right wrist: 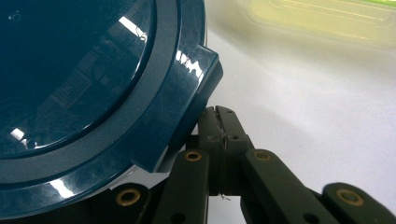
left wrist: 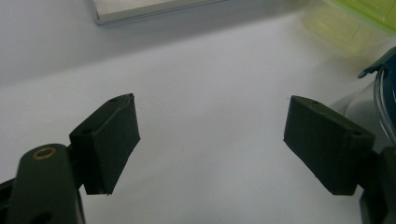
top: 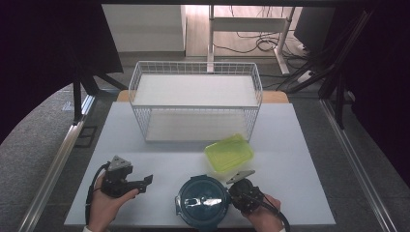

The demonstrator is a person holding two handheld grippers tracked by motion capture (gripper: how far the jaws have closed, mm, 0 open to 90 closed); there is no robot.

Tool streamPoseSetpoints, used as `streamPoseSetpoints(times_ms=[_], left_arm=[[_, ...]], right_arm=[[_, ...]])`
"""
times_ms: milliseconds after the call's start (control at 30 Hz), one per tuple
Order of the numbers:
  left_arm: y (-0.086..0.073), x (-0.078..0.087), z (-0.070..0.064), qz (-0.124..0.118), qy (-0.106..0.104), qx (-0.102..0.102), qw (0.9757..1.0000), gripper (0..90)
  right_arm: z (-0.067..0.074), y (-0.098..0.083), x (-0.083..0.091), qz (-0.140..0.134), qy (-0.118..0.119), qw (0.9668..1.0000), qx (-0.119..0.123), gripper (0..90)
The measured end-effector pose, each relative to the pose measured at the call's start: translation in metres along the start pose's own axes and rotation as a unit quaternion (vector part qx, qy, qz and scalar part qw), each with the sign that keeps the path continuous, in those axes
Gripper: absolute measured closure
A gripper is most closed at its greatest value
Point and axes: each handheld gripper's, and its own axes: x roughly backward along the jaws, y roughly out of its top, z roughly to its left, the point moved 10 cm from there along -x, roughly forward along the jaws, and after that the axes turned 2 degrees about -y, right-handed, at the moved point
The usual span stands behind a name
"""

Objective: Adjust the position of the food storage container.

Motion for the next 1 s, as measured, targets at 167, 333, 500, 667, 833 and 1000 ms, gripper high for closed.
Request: streamPoseSetpoints(times_ms=[167, 333, 500, 667, 833, 1000], left_arm=[[0.0, 0.002, -0.002, -0.002, -0.006, 0.001, 1.0, 17.6], [0.0, 0.004, -0.003, -0.002, -0.011, 0.007, 0.9999, 16.5], [0.002, 0.008, -0.007, -0.006, -0.012, 0.009, 0.9999, 14.5], [0.003, 0.007, -0.011, -0.005, -0.021, 0.01, 0.9997, 13.8], [0.001, 0.006, -0.011, 0.003, -0.02, 0.013, 0.9997, 12.2], [0.003, 0.011, -0.013, 0.0, -0.023, 0.015, 0.9996, 11.3]], right_arm=[[0.0, 0.0, 0.0, -0.008, 0.015, 0.9998, -0.01, 88.7], [-0.013, -0.002, 0.004, -0.017, 0.009, 0.9998, -0.003, 88.7], [-0.036, 0.0, 0.024, -0.066, 0.029, 0.9965, -0.042, 88.7], [-0.043, 0.0, 0.031, -0.087, 0.036, 0.9945, -0.045, 80.8], [-0.042, 0.0, 0.029, -0.093, 0.034, 0.9944, -0.035, 44.3], [-0.043, 0.0, 0.029, -0.098, 0.058, 0.9915, -0.063, 30.9]])
